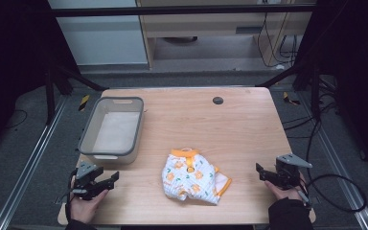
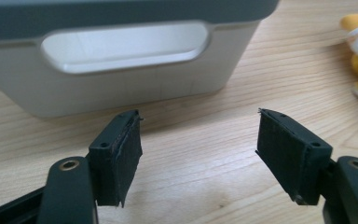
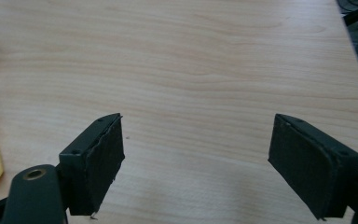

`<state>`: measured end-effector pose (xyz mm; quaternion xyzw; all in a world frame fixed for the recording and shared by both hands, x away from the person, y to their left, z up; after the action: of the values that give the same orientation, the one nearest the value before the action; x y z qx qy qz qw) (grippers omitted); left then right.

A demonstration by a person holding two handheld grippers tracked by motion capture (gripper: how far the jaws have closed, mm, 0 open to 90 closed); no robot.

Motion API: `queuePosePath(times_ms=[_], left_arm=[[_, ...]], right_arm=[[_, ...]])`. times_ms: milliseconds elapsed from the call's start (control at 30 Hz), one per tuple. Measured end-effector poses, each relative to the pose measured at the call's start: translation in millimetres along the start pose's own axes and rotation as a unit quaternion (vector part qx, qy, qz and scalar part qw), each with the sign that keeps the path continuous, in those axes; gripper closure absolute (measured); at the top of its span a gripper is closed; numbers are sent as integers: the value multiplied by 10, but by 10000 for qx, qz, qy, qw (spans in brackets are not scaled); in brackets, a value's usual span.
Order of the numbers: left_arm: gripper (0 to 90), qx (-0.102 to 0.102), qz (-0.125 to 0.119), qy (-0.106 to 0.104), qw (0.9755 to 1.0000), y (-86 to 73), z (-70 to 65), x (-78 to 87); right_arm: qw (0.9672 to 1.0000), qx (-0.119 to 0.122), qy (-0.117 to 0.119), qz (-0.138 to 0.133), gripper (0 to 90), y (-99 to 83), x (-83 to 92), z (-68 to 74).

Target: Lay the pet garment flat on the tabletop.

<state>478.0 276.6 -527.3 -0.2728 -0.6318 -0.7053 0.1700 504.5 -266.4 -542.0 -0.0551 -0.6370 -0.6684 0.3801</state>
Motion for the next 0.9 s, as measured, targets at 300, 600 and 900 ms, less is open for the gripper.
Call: queuePosePath(times_ms=[300, 600, 900], left_arm=[[296, -64, -51, -229, 9997, 19, -92, 90], [280, -17, -347, -459, 9983, 251, -117, 247], [279, 11, -627, -484, 9969, 562, -75, 360]], right_arm=[[9984, 45, 572, -21, 195, 50, -25, 289], [9966, 320, 709, -272, 199, 311, 48, 470], [9951, 322, 822, -444, 207, 629, 81, 561]])
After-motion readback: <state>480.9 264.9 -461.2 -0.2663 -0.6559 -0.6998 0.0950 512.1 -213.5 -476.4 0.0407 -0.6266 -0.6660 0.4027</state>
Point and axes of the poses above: each handheld gripper's, and its own axes: x roughly backward along the jaws, y roughly out of its top, z roughly to its left, the point moved 9 cm from there along -x, roughly forward along the jaws, and after that the axes turned 13 degrees about y, right-handed, at the moved point
